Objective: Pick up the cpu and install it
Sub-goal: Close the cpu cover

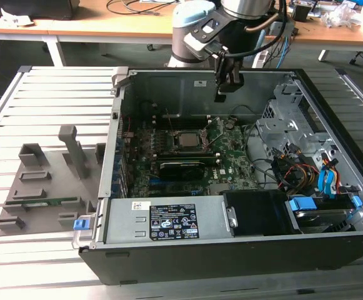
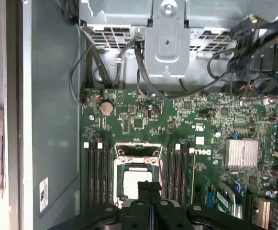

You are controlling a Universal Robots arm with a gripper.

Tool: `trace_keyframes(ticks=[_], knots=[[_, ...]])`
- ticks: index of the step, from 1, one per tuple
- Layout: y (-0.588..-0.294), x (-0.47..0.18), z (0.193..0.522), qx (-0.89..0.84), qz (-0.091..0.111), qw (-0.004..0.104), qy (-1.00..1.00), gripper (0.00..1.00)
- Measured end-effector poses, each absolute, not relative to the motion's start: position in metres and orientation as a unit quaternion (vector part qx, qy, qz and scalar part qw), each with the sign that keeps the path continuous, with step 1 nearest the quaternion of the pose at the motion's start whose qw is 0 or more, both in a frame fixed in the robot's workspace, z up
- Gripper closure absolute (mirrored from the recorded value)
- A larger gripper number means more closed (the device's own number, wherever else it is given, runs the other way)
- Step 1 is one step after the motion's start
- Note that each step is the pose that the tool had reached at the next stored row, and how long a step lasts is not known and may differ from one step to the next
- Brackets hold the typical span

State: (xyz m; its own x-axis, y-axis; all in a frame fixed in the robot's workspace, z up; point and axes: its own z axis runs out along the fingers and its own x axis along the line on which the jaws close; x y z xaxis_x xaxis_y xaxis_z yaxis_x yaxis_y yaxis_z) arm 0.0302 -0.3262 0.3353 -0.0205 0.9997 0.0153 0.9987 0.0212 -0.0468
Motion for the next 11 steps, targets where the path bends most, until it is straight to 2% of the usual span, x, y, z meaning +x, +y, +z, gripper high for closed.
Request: trace_keyframes(ticks=[11], knots=[[-0.326, 0.07, 0.335, -0.699, 0.014, 0.022, -0.714, 0.89]])
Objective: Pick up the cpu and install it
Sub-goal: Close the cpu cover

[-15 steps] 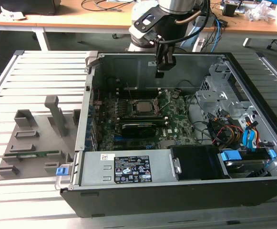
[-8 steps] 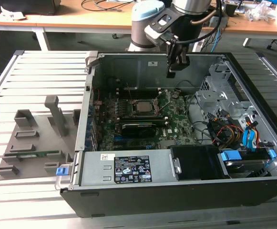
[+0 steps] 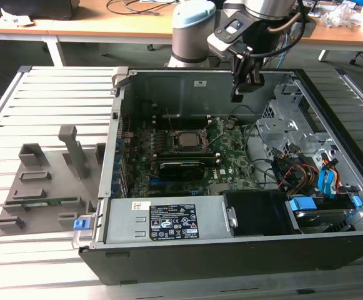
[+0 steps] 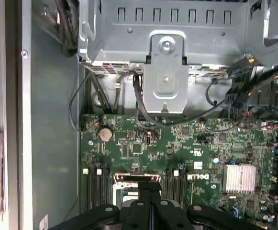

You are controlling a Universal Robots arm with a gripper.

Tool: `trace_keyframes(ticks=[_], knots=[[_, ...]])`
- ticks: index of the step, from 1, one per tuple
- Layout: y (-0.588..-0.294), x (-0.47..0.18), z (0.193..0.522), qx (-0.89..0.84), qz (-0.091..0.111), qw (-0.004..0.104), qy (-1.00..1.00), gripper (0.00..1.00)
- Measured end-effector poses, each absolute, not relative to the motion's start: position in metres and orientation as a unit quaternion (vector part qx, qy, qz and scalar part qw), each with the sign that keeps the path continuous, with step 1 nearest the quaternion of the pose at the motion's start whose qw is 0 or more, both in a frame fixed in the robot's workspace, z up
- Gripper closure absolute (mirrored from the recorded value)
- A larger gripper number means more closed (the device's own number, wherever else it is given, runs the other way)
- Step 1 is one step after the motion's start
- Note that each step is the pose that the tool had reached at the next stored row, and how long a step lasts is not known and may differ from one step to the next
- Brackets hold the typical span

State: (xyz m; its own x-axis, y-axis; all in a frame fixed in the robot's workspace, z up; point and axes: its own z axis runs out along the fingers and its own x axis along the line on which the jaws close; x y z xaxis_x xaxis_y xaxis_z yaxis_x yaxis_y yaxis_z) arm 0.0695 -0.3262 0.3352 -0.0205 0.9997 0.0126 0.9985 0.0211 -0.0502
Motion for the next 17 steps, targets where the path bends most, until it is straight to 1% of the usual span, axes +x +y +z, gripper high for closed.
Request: trace_keyframes(ticks=[17], knots=[[-0.326, 0.134, 0.335, -0.7, 0.019, 0.02, -0.714, 0.89]])
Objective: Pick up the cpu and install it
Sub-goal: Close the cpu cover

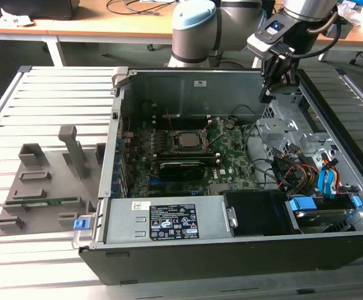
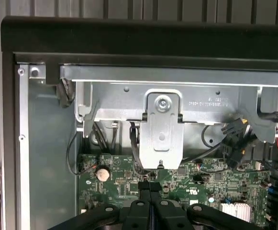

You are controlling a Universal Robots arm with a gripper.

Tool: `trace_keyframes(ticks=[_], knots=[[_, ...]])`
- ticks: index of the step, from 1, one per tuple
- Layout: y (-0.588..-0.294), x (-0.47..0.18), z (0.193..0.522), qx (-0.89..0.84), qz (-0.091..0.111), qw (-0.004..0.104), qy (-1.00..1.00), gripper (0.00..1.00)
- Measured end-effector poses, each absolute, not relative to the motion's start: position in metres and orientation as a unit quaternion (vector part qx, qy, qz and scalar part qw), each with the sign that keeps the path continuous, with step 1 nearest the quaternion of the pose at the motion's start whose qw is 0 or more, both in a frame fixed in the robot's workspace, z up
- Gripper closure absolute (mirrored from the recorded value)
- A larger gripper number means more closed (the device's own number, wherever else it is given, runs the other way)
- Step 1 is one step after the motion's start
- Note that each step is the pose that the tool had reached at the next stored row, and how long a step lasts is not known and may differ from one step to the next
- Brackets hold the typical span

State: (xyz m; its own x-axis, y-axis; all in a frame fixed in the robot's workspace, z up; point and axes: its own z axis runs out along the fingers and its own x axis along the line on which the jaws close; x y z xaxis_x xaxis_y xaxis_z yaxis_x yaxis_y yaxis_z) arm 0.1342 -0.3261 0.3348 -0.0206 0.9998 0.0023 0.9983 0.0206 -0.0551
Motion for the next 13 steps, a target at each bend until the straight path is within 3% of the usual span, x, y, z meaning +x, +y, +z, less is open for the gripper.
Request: trace_keyframes(ticks=[13], knots=[[-0.326, 0.175, 0.334, -0.7, 0.021, 0.019, -0.714, 0.89]])
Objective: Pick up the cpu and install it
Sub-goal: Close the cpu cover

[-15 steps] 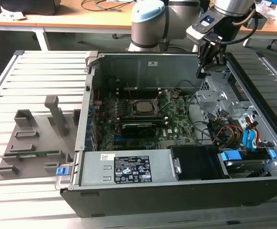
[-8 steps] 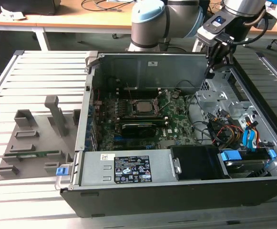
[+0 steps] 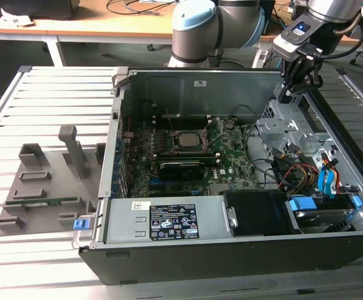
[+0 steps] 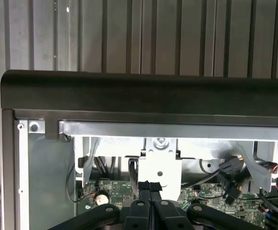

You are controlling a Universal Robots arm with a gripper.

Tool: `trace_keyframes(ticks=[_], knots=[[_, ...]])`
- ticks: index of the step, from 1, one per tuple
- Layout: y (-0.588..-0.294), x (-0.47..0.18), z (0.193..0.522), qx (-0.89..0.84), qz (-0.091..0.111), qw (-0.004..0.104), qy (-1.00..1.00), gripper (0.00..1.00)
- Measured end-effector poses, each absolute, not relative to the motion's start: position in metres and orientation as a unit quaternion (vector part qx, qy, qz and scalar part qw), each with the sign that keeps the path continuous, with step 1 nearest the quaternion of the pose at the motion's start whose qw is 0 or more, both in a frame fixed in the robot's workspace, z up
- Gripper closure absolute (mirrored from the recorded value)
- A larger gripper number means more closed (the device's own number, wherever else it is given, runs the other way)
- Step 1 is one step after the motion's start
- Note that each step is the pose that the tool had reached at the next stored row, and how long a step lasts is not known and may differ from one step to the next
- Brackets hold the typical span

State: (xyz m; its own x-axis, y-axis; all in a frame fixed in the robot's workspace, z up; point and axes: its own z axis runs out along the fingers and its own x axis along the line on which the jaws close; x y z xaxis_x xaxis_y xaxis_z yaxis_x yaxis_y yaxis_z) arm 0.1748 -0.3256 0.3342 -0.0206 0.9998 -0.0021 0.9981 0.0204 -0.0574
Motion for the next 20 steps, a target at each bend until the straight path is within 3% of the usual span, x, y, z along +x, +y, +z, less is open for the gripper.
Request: trace_keyframes(ticks=[20], knots=[[-0.324, 0.22, 0.333, -0.7, 0.024, 0.018, -0.714, 0.89]])
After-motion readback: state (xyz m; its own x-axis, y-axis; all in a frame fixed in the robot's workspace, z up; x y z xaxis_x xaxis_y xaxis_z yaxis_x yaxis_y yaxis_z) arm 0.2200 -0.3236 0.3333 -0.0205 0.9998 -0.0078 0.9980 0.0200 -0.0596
